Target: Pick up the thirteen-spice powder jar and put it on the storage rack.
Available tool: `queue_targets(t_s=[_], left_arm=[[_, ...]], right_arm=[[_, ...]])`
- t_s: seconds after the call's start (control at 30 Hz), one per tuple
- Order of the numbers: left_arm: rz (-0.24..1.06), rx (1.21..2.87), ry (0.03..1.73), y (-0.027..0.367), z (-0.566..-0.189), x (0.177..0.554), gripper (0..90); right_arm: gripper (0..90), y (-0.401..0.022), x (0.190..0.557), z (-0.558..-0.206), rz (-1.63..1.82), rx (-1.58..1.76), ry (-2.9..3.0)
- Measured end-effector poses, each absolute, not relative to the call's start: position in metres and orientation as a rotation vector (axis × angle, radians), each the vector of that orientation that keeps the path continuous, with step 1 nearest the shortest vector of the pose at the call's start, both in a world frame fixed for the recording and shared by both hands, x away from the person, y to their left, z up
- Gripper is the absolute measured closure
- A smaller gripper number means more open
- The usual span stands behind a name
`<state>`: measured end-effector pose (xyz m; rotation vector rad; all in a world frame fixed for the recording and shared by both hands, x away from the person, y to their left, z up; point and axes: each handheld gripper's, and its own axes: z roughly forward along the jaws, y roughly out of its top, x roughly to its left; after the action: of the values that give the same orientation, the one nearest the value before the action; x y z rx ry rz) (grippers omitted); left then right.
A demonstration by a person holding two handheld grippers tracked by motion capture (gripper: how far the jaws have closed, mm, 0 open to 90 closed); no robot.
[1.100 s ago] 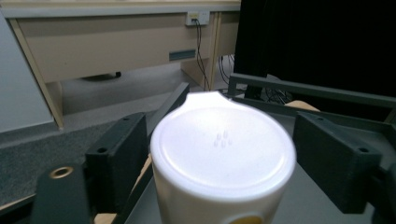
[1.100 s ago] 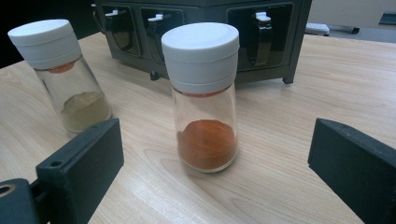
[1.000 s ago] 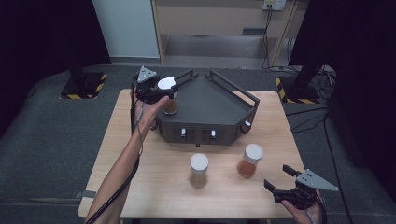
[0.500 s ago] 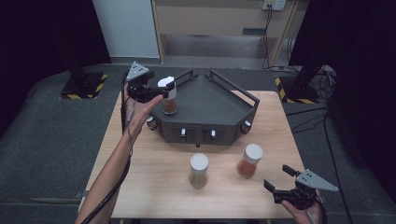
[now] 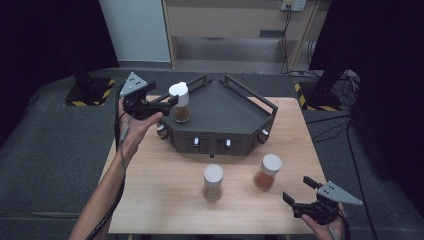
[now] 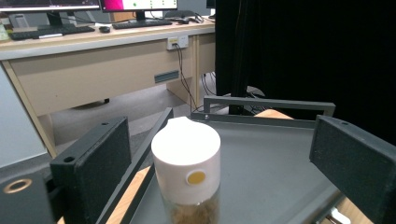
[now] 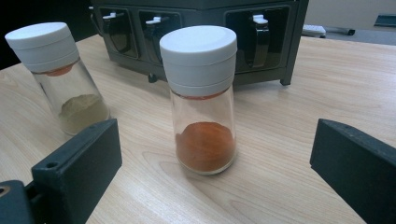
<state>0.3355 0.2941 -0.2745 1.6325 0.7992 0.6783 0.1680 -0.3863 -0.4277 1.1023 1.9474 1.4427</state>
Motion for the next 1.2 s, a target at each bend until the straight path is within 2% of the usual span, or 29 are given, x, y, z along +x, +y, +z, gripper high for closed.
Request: queue_targets(t_s=[0.63,1.2], left_arm=[[0.674,1.642,0.729,0.318,-0.3,0.29,4.6],[0.659,1.62,0.732,0.337,-0.341,0.256,4.5]], right_arm=[[3.2,-0.386,0.168,-0.428,1.443,1.097,1.944],[4.4,-0.385,0.169,-0.429,1.446,1.108,1.944]])
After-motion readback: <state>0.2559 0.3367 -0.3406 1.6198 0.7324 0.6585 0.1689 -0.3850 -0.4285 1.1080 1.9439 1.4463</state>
